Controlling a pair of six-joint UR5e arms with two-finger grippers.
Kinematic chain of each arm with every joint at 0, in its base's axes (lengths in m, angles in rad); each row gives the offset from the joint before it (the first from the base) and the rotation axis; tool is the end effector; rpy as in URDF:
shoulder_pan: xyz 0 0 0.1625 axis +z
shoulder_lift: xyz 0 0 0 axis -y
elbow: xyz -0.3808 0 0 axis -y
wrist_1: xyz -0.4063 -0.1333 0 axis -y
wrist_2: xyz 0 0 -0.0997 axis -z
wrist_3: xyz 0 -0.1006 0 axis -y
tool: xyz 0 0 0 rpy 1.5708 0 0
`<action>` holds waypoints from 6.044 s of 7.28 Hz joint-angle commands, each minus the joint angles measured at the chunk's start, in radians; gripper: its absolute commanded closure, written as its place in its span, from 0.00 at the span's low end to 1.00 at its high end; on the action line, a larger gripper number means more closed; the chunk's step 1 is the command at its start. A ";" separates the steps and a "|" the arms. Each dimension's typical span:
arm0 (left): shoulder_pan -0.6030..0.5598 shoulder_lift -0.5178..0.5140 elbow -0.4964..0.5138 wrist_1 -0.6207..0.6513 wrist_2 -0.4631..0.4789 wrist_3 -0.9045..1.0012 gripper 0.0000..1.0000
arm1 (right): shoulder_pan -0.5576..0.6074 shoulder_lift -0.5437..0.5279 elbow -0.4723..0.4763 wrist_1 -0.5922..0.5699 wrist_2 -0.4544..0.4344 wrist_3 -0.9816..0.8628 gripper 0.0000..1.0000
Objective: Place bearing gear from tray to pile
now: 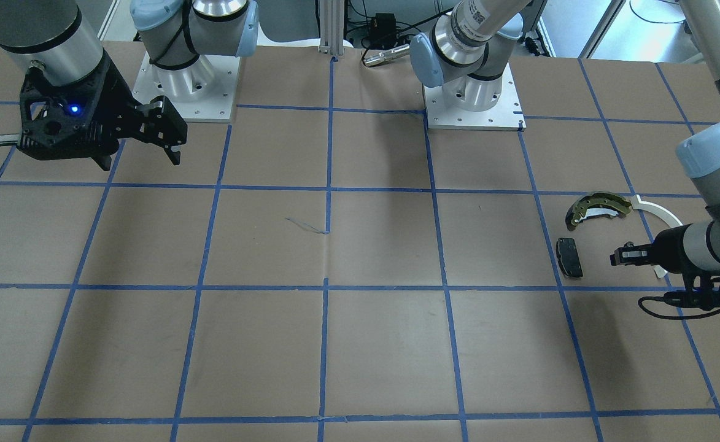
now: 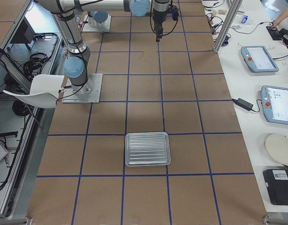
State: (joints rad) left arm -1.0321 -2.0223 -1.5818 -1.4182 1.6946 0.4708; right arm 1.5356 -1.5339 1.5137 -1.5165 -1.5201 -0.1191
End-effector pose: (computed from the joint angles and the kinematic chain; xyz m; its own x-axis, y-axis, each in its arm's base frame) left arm 0.2011 -0.5721 0.1984 -0.9980 -0.0541 0.0335 -0.0403 0.9448 0.3251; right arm 0.1201 -0.5210 0.4474 -0.9951 -0.0821 -0.0543 -0.0837 0.9961 0.0278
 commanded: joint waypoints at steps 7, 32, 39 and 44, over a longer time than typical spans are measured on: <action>0.132 -0.007 -0.184 0.209 0.080 0.106 1.00 | -0.002 0.000 -0.001 -0.011 -0.006 -0.002 0.00; -0.597 0.436 -0.029 -0.097 -0.105 -0.511 0.00 | 0.020 0.003 -0.007 -0.022 -0.008 0.035 0.00; -0.517 0.453 -0.029 -0.142 -0.145 -0.466 0.00 | 0.002 0.006 -0.023 -0.025 -0.011 0.015 0.00; -0.517 0.465 -0.027 -0.165 -0.130 -0.477 0.00 | 0.009 0.008 -0.020 -0.019 -0.006 0.018 0.00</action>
